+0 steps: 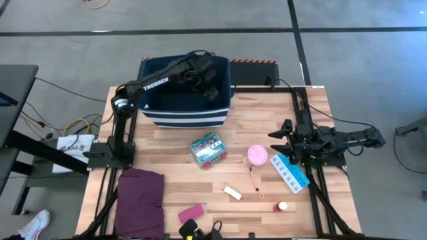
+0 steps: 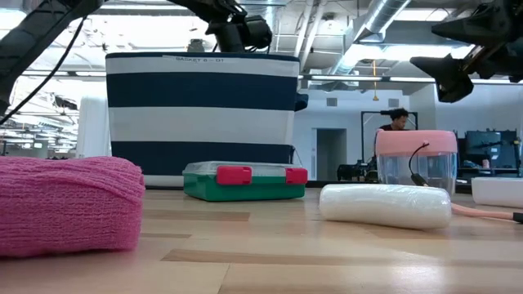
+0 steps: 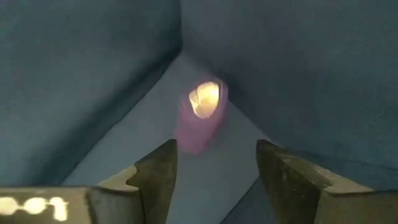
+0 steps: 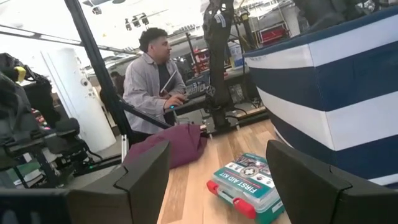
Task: Pick & place medical supplies in basket/bin
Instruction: Put the pink bandage into the blue bin
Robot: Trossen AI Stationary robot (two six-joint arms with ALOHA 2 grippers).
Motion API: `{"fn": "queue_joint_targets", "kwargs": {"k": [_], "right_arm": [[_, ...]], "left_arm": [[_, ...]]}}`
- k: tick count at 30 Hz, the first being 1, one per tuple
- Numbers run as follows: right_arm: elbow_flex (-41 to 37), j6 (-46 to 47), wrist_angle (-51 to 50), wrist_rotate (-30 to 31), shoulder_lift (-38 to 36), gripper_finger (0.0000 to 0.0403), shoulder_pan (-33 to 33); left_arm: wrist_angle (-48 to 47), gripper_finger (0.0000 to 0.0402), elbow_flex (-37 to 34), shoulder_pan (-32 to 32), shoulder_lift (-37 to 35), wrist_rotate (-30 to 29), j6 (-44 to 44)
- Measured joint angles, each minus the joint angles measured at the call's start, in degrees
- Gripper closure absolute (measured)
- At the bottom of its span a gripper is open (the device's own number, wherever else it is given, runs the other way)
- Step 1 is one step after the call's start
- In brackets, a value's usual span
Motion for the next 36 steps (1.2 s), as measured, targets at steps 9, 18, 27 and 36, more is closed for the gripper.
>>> {"fn": "queue_joint_targets", "kwargs": {"k": [9, 18, 27, 36], "right_arm": [[0.02, -0.01, -0.07, 0.0, -0.01, 0.0143, 0.0], [0.09, -0.48, -0.05, 0.0, 0.0, 0.0143, -0.04], [0.11, -0.5, -0.04, 0.02, -0.02, 0.0143, -0.04], [0.11, -0.5, -0.02, 0.04, 0.0, 0.0143, -0.04]], "left_arm": [[2.02, 0.0162, -5.6, 0.44, 0.07, -2.17, -0.2], [-6.56, 0.0162, 5.91, -0.65, 0.09, -1.31, -0.27], [-17.0, 0.0162, 15.84, -8.56, -7.31, -4.33, -2.34], [-25.18, 0.0162, 15.54, -30.51, -15.38, -11.04, -11.26]]}}
